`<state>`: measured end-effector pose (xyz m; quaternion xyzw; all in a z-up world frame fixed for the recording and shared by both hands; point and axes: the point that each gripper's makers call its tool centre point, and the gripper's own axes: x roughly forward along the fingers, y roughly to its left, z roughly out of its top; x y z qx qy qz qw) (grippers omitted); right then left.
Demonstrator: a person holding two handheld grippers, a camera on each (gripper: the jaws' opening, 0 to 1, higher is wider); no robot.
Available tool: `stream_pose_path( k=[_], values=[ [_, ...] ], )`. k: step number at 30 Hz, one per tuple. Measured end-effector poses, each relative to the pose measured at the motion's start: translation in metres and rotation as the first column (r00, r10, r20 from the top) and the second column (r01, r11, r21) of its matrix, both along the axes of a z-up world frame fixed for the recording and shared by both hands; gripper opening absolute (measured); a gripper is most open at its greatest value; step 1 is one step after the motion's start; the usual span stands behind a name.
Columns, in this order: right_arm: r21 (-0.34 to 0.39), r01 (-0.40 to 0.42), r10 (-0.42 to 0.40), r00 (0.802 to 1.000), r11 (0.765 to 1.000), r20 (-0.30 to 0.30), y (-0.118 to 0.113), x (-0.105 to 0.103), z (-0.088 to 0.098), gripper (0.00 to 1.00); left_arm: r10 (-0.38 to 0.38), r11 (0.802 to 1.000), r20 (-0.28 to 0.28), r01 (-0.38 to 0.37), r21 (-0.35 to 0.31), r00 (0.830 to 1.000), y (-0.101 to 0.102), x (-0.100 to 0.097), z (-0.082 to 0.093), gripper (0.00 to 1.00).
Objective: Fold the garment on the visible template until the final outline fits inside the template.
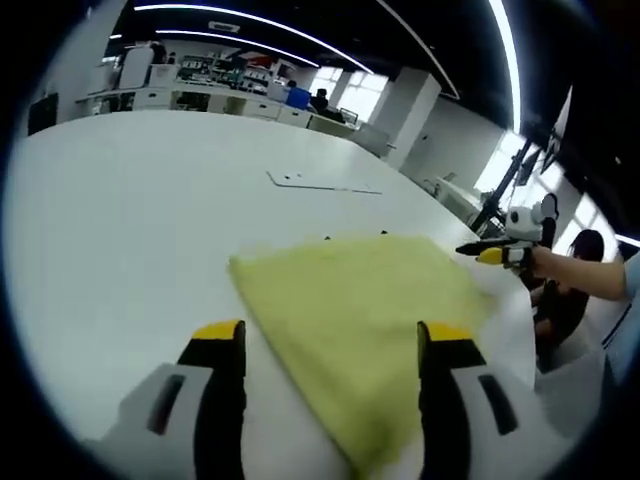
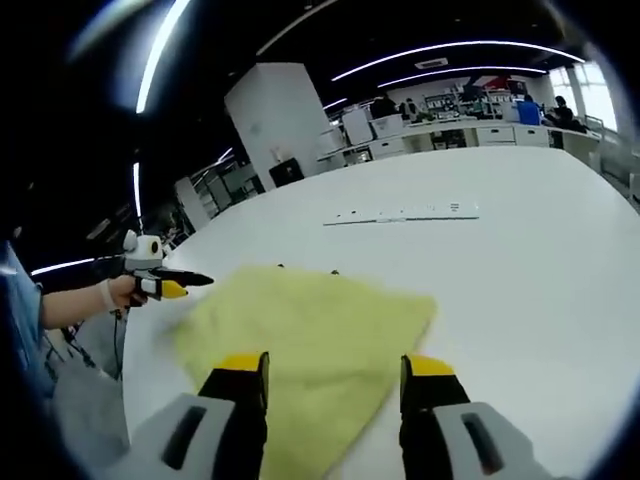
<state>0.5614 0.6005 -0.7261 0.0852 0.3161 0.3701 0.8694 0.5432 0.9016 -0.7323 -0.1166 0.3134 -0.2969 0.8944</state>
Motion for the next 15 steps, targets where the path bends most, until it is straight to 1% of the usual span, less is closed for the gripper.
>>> stream_pose_path(
  k=[3,5,9,11,13,15],
  values=[
    [0.010,0.010,-0.010,1.000,1.000,-0.008,-0.007,-0.011,-0.003,0.47,-0.002,1.000,-0.010,0.001,-0.003,1.000,0.004,-0.012,-0.004,0.65],
    [0.013,0.011,-0.011,1.000,1.000,-0.011,-0.009,-0.017,-0.003,0.44,-0.001,1.000,-0.014,0.001,-0.006,1.000,0.005,-0.016,-0.004,0.63],
    [0.049,0.024,-0.023,1.000,0.999,-0.014,-0.013,-0.030,-0.001,0.43,-0.006,1.000,-0.019,0.006,-0.001,1.000,0.010,-0.028,-0.004,0.61],
    [0.089,0.040,-0.039,0.999,0.995,-0.013,-0.017,-0.038,0.002,0.39,-0.016,1.000,-0.019,0.016,0.000,1.000,0.012,-0.034,-0.003,0.60],
    [0.086,0.038,-0.037,0.999,0.996,-0.008,-0.021,-0.045,0.001,0.36,-0.034,0.999,-0.021,0.034,0.004,0.999,0.012,-0.042,-0.002,0.60],
    [0.085,0.038,-0.037,0.999,0.996,-0.006,-0.025,-0.052,-0.002,0.35,-0.051,0.999,-0.024,0.051,0.011,0.998,0.013,-0.050,-0.003,0.59]
  ],
)
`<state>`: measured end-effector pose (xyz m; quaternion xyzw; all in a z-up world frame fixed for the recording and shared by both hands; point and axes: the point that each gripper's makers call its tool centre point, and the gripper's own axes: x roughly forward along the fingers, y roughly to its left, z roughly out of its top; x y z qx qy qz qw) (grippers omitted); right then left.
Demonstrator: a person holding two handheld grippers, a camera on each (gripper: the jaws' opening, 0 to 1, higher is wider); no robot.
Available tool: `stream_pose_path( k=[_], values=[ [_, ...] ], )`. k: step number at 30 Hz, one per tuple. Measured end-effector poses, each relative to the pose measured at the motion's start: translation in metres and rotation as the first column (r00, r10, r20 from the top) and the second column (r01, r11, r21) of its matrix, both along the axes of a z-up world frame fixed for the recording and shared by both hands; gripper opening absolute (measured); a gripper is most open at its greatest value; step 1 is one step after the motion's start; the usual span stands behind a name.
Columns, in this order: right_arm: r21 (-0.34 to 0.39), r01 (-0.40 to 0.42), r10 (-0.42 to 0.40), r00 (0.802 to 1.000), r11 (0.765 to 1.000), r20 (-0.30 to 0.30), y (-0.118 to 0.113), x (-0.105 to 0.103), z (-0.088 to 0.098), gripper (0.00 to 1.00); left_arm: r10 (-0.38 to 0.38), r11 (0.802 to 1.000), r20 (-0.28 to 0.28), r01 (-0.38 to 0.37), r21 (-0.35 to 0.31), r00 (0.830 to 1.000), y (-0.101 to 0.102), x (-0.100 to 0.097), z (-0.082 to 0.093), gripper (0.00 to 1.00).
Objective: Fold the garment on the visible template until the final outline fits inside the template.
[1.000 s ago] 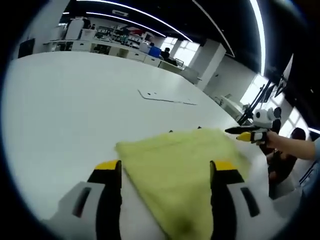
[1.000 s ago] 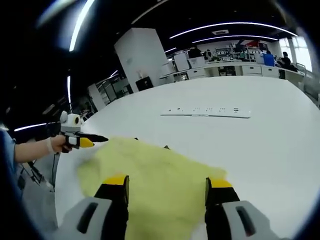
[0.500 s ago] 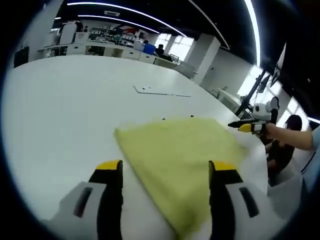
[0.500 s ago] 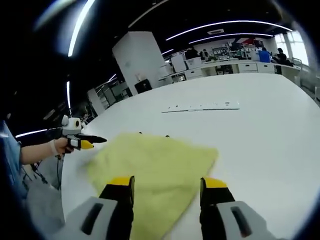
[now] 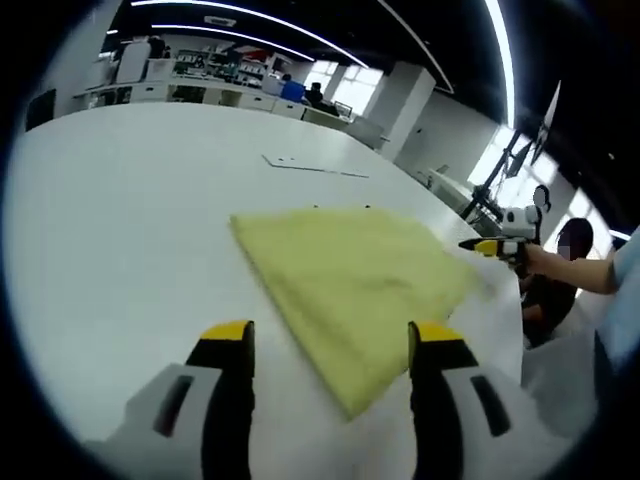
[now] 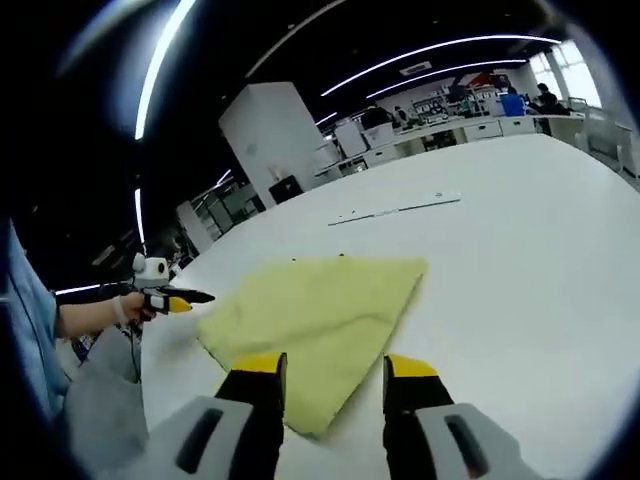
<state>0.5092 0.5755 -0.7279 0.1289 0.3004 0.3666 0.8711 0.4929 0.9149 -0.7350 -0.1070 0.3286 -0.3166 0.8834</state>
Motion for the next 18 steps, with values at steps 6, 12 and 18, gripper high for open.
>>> stream_pose_path(
  k=[6,12,18],
  values=[
    [-0.026,-0.031,0.032,0.999,0.999,0.013,-0.009,-0.023,-0.006,0.26,-0.060,0.998,-0.048,0.062,0.032,0.997,-0.003,-0.024,-0.009,0.53],
    [-0.060,-0.087,0.088,0.996,0.994,0.024,-0.011,-0.041,-0.011,0.22,-0.090,0.996,-0.074,0.092,0.012,0.993,-0.011,-0.035,-0.012,0.40],
    [-0.103,-0.134,0.140,0.989,0.986,0.047,-0.006,-0.047,-0.019,0.15,-0.081,0.997,-0.107,0.082,0.007,0.991,-0.013,-0.039,-0.020,0.34]
  ],
)
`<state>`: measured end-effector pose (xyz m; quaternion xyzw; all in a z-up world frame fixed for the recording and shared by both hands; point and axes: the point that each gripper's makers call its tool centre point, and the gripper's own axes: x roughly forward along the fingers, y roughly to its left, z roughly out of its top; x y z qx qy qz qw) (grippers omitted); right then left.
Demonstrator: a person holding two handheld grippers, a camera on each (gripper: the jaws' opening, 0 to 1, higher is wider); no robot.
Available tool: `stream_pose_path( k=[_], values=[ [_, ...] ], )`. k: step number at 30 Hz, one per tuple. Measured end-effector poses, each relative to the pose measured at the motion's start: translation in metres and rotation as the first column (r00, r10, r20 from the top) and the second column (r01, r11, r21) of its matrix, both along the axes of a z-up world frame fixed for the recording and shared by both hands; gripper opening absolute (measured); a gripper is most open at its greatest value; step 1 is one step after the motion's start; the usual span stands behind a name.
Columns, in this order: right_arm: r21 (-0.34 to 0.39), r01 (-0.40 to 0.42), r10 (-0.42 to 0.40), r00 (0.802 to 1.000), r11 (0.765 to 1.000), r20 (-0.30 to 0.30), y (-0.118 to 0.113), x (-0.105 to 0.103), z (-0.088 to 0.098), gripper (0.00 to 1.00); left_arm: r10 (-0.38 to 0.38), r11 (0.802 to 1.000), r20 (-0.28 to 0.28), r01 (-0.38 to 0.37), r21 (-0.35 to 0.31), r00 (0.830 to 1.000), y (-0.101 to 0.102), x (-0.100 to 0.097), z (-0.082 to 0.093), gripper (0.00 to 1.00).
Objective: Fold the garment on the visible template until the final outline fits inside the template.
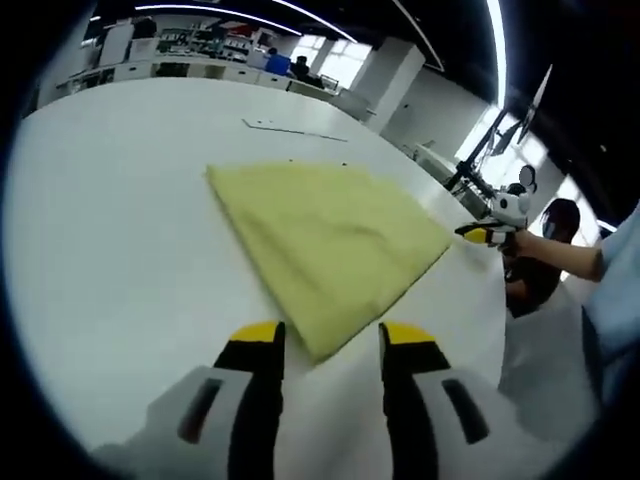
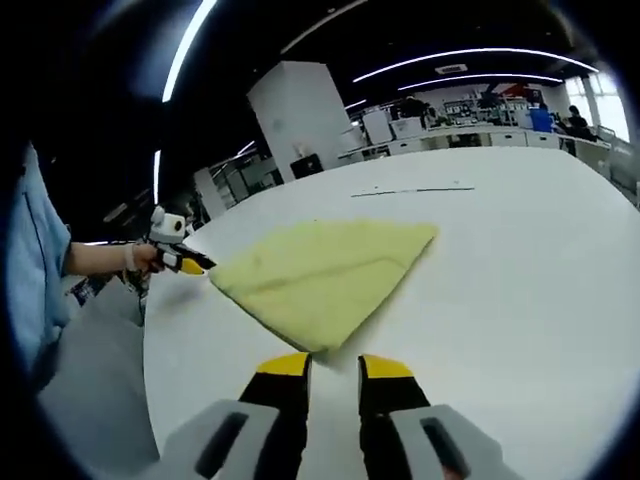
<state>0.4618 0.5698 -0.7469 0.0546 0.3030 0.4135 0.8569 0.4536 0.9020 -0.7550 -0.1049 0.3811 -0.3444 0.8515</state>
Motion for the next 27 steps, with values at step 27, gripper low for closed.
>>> stream_pose_path(
  k=[27],
  values=[
    [-0.045,-0.027,0.030,0.997,0.999,0.075,0.006,0.006,-0.007,0.00,0.065,0.995,-0.061,-0.069,-0.067,0.996,0.002,-0.001,-0.007,0.00]
  ],
)
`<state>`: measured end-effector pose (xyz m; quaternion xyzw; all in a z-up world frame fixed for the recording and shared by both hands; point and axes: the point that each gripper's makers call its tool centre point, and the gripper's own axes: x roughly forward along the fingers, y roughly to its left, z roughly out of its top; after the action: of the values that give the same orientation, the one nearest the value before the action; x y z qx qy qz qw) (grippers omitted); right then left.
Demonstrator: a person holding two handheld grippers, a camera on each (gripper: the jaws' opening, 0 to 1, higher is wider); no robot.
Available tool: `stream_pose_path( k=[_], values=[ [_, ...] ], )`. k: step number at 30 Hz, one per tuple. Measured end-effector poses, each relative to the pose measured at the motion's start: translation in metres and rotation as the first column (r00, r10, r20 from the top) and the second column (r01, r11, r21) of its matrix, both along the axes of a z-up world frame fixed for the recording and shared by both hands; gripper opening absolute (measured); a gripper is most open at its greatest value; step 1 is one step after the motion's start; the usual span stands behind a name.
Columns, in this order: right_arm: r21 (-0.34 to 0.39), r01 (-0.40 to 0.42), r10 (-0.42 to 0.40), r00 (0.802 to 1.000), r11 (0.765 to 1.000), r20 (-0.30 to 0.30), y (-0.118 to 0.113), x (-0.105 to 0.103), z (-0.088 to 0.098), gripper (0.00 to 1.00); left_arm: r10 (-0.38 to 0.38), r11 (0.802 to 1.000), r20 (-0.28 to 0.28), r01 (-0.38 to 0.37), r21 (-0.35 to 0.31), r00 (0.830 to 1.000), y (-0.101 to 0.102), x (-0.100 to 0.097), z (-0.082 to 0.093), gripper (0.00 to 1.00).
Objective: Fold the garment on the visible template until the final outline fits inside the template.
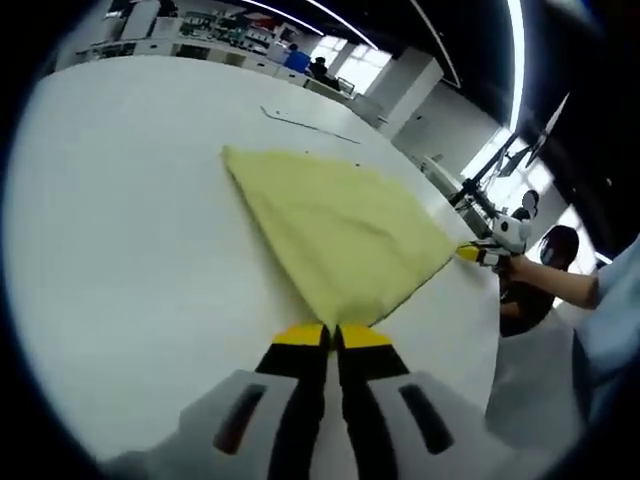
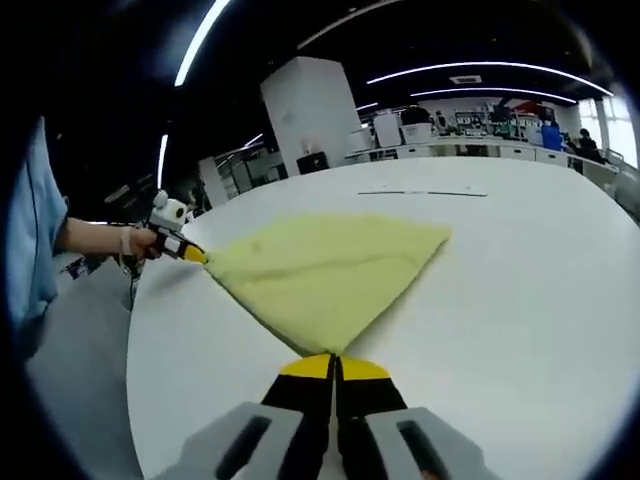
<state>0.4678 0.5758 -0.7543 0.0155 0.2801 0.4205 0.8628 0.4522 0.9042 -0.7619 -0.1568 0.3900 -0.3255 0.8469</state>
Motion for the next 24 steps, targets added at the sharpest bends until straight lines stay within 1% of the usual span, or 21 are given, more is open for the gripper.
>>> stream_pose_path(
  k=[2,4,6,13,17,24],
  values=[
    [-0.012,-0.004,0.004,1.000,1.000,0.009,-0.003,0.000,0.000,0.00,0.007,1.000,-0.003,-0.007,0.004,1.000,0.002,-0.001,-0.001,0.00],
    [0.002,0.000,0.000,1.000,1.000,-0.010,-0.005,-0.001,0.000,0.00,0.011,1.000,-0.012,-0.011,-0.005,1.000,0.002,-0.003,-0.002,0.00],
    [0.002,-0.003,0.003,1.000,1.000,-0.011,-0.004,-0.003,0.000,0.00,0.013,1.000,-0.015,-0.013,-0.010,1.000,0.002,-0.005,-0.003,0.00],
    [0.011,-0.016,0.016,0.999,1.000,-0.028,-0.003,-0.020,0.002,0.00,0.017,1.000,-0.022,-0.018,-0.014,1.000,0.004,-0.018,-0.003,0.00],
    [0.011,-0.024,0.024,0.999,1.000,-0.039,-0.002,-0.031,0.000,0.00,0.017,1.000,-0.025,-0.017,-0.007,1.000,0.000,-0.034,-0.001,0.00],
    [0.024,-0.027,0.028,0.997,0.999,-0.078,-0.004,-0.057,-0.002,0.00,0.018,1.000,-0.047,-0.018,-0.006,0.999,0.004,-0.060,-0.002,0.00]
  ],
)
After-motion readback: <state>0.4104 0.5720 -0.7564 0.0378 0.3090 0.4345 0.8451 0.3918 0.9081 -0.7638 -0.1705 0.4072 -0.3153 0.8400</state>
